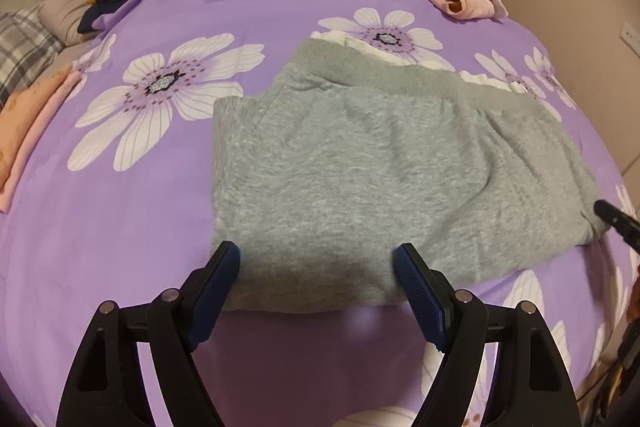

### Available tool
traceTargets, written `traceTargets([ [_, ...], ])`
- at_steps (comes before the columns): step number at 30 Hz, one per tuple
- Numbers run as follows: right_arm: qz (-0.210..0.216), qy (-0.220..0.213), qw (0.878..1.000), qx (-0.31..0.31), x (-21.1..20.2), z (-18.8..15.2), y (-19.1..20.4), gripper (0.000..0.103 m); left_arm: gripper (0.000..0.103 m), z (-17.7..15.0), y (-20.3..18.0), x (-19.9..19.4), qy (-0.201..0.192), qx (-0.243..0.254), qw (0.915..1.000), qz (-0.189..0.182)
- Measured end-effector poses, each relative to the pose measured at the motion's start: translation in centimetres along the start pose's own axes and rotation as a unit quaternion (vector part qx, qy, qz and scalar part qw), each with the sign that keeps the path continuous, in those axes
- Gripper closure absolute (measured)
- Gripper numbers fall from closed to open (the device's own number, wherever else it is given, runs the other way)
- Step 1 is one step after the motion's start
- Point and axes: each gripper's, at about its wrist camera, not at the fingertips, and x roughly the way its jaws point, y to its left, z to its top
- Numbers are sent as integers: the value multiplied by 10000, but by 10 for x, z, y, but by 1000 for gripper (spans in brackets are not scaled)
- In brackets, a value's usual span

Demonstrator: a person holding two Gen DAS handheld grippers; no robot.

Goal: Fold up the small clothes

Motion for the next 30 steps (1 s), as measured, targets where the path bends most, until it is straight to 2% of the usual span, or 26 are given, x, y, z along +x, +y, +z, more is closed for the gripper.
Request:
traceTargets([
  [3, -39, 215, 9996, 152, 14, -9, -5, 71, 23, -1, 0, 2, 36, 15, 10000, 19],
  [14, 296, 0, 9959, 859, 0, -29, -13, 69, 23, -11, 3, -5, -26, -186, 9998, -7],
  [18, 577, -162, 9932, 1003, -19, -36, -7, 49, 23, -14, 10, -17, -94, -417, 9990, -149],
  [20, 613, -231, 9934, 945, -23, -34, -1, 49, 23, -16, 15, -21, -112, -603, 9978, -238],
  [27, 917, -351, 9928, 686, -31, -23, 28, 44, 22, -25, 36, -26, -100, -1383, 9880, -682],
  [29, 1000, -336, 9926, 607, -31, -21, 37, 43, 17, -29, 46, -24, -49, -1677, 9817, -906],
  [30, 1037, -313, 9925, 569, -30, -20, 41, 42, 16, -32, 54, -22, -17, -1926, 9753, -1079],
])
